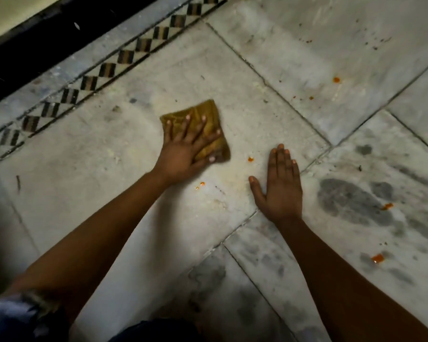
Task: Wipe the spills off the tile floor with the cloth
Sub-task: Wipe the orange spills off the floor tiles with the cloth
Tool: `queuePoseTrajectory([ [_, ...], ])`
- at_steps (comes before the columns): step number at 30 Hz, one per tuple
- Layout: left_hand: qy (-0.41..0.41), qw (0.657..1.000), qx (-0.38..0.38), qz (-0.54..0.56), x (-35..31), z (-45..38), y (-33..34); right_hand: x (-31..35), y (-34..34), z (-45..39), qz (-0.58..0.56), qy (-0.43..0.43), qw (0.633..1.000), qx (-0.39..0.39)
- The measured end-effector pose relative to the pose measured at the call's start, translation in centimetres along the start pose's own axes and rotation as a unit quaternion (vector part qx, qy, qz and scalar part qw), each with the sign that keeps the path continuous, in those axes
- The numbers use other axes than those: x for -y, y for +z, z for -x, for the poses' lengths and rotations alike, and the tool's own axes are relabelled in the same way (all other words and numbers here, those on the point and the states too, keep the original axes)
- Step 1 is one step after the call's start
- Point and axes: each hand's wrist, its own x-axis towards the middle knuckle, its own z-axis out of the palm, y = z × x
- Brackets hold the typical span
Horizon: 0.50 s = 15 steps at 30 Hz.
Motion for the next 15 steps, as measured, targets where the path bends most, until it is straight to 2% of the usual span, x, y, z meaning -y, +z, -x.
queuePoseTrajectory([
  [2, 0.060, 0.998, -0.018, -0.025, 1.2, 3.6, 0.8, 0.0, 0.1, 0.0, 0.000, 0.002, 1.000, -0.001],
  [3, 0.059, 0.998, -0.017, -0.025, 2.1, 4.8, 0.8, 0.0, 0.1, 0.0, 0.001, 0.002, 1.000, -0.001],
  [5, -0.004, 1.000, -0.013, -0.006, 3.8, 4.8, 0.3, 0.1, 0.0, 0.0, 0.003, 0.003, 1.000, -0.003],
  [8, -0.137, 0.990, -0.015, 0.035, 4.3, -0.1, -0.9, 0.1, 0.0, 0.0, 0.000, 0.003, 1.000, -0.003],
  [10, -0.167, 0.984, 0.009, 0.056, 3.4, -4.1, -1.5, 0.1, 0.0, 0.0, 0.000, 0.000, 1.000, -0.004],
  [13, -0.120, 0.992, 0.034, 0.034, 0.1, -6.9, -1.5, 0.2, 0.0, 0.0, 0.002, -0.001, 1.000, -0.006],
  [15, -0.036, 0.999, 0.020, 0.000, -2.2, -5.4, -0.9, 0.1, 0.0, 0.0, 0.003, -0.002, 1.000, -0.003],
])
